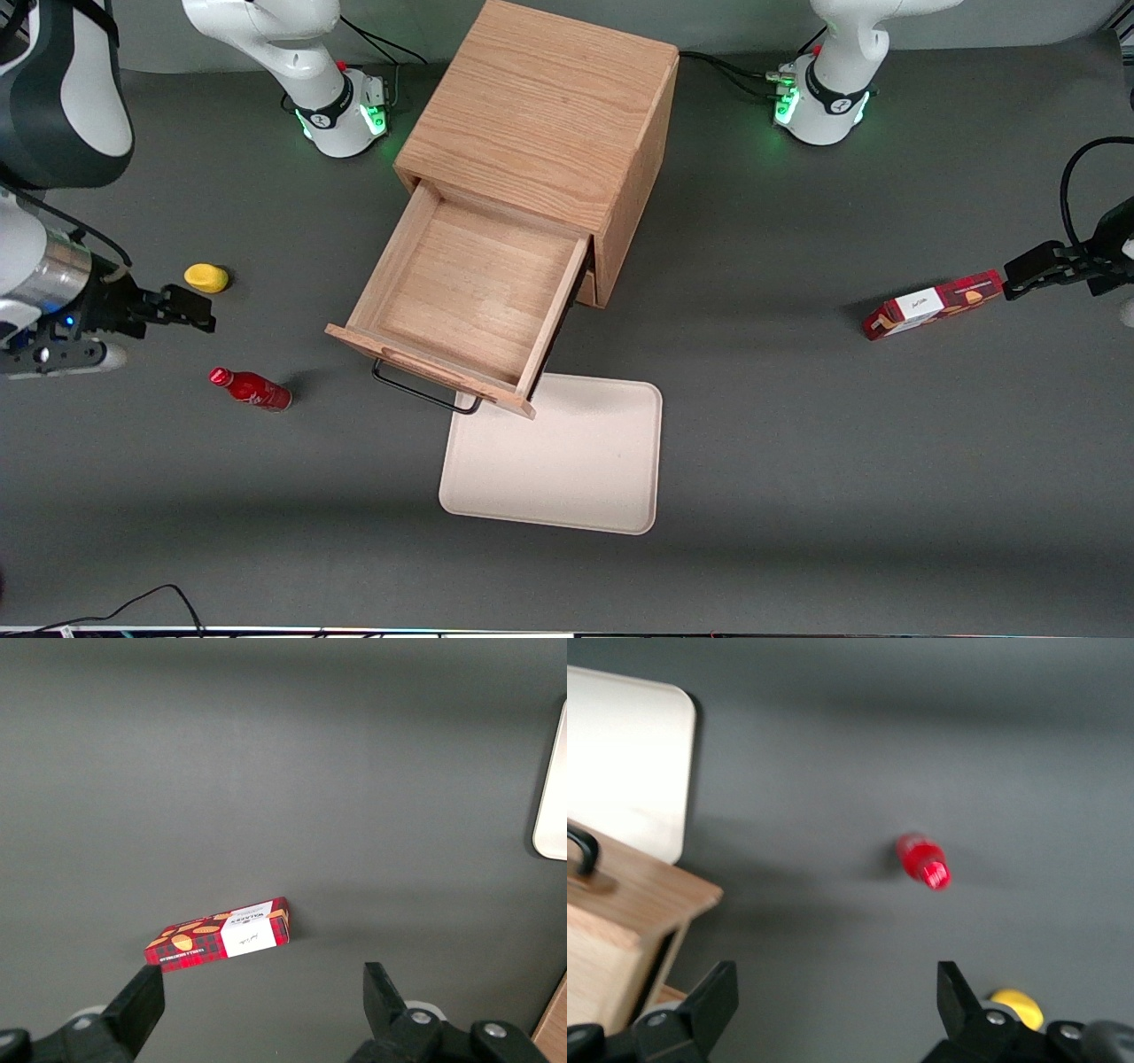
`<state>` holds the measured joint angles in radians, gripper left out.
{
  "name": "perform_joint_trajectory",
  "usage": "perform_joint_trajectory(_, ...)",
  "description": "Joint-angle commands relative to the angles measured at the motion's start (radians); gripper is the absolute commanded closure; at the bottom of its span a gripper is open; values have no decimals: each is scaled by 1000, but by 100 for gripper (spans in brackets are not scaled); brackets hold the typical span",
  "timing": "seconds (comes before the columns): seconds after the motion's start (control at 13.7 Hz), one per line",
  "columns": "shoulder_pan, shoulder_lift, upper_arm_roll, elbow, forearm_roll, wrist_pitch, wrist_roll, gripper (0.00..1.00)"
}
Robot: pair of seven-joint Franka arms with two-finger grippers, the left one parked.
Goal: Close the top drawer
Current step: 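Move the right gripper to the open drawer's front panel beside the black handle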
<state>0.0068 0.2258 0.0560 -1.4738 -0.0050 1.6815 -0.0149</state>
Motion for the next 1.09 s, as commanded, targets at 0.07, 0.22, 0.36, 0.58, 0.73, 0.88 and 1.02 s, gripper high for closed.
perform_joint_trajectory(0.07,84,180,-1,311,-3,-106,-75,0)
perform_joint_trajectory(0.22,108,231,13,360,13,-103,-129,0)
perform_joint_trajectory(0.36,108,274,40,391,69,-86,-213,0)
perform_joint_trajectory(0.58,110,328,42,408,164,-11,-385,0)
perform_joint_trajectory(0.73,110,380,42,411,250,39,-533,0)
perform_joint_trajectory(0.88,111,435,42,444,301,53,-658,0)
perform_joint_trajectory(1.02,134,484,42,467,301,53,-710,0)
